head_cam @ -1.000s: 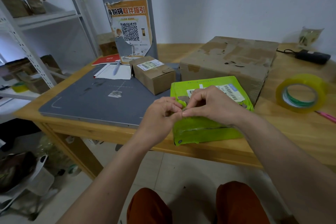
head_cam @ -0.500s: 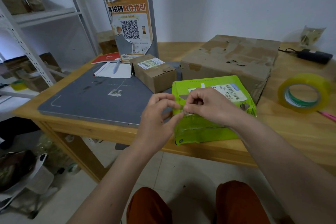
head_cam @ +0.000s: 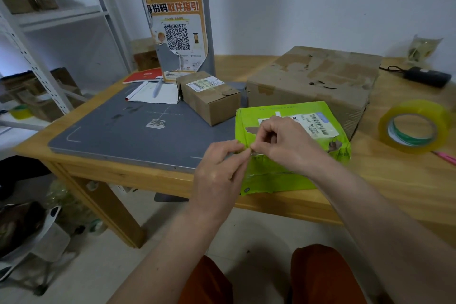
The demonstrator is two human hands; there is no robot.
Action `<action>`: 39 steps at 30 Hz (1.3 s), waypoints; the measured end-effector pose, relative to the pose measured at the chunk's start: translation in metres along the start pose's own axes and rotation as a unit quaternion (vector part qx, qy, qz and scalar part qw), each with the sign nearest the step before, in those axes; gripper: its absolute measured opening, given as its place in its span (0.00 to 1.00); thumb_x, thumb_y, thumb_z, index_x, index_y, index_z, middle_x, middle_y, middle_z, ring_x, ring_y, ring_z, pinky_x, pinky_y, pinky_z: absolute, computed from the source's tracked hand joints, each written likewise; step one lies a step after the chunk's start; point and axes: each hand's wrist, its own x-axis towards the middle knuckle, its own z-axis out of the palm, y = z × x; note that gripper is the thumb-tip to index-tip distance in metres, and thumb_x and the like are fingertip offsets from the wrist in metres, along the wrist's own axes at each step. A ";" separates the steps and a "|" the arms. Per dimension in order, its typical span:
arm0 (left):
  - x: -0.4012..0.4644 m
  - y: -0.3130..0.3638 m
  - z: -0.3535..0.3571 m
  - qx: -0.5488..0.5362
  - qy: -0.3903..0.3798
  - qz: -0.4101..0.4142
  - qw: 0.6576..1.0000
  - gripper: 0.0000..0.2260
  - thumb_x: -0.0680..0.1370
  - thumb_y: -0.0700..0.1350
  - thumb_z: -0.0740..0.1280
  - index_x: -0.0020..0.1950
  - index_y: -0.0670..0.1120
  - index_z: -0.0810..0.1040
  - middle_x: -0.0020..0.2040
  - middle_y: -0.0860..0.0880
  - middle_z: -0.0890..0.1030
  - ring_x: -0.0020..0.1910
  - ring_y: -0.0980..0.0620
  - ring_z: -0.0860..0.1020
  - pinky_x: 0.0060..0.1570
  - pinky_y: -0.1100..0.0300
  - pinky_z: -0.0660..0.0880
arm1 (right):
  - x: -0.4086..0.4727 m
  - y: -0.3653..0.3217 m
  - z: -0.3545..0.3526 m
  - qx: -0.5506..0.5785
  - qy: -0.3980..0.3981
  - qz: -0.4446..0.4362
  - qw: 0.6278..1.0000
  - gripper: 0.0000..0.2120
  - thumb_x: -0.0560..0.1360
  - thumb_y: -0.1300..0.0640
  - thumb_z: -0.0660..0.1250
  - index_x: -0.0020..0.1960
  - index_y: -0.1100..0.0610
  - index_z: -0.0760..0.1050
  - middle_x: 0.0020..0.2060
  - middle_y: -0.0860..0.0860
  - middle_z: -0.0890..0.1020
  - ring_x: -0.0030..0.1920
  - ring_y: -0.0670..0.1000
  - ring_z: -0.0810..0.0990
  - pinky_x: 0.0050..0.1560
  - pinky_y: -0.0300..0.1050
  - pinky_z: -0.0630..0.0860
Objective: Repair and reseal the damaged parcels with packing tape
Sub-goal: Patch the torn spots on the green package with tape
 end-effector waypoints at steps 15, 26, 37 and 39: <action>0.004 -0.004 0.002 0.064 -0.010 0.032 0.997 0.10 0.79 0.46 0.67 0.48 0.43 0.86 0.43 0.46 0.81 0.40 0.48 0.79 0.31 0.54 0.75 | -0.042 0.045 0.030 -0.078 0.228 -0.236 0.941 0.07 0.75 0.61 0.68 0.50 0.61 0.82 0.44 0.55 0.77 0.47 0.54 0.73 0.48 0.46 0.71; 0.019 -0.002 0.002 0.034 -0.085 -0.037 0.995 0.15 0.79 0.52 0.62 0.58 0.47 0.83 0.41 0.50 0.74 0.40 0.52 0.73 0.30 0.56 0.72 | -0.029 0.036 0.030 -0.058 0.219 -0.195 0.954 0.12 0.76 0.54 0.63 0.48 0.59 0.83 0.40 0.52 0.74 0.45 0.52 0.71 0.48 0.39 0.67; 0.039 -0.001 0.007 0.098 -0.250 -0.028 0.963 0.22 0.82 0.53 0.49 0.66 0.49 0.78 0.69 0.52 0.74 0.69 0.46 0.66 0.66 0.47 0.68 | -0.035 0.036 0.028 -0.197 0.211 -0.162 0.944 0.18 0.75 0.50 0.59 0.52 0.62 0.79 0.49 0.55 0.79 0.51 0.54 0.71 0.56 0.46 0.69; 0.040 0.000 0.007 0.088 -0.286 -0.051 0.953 0.23 0.83 0.54 0.47 0.71 0.51 0.73 0.73 0.56 0.70 0.75 0.48 0.61 0.73 0.46 0.60 | -0.034 0.038 0.029 -0.183 0.219 -0.168 0.944 0.17 0.76 0.51 0.60 0.53 0.62 0.79 0.49 0.56 0.79 0.51 0.54 0.70 0.56 0.47 0.70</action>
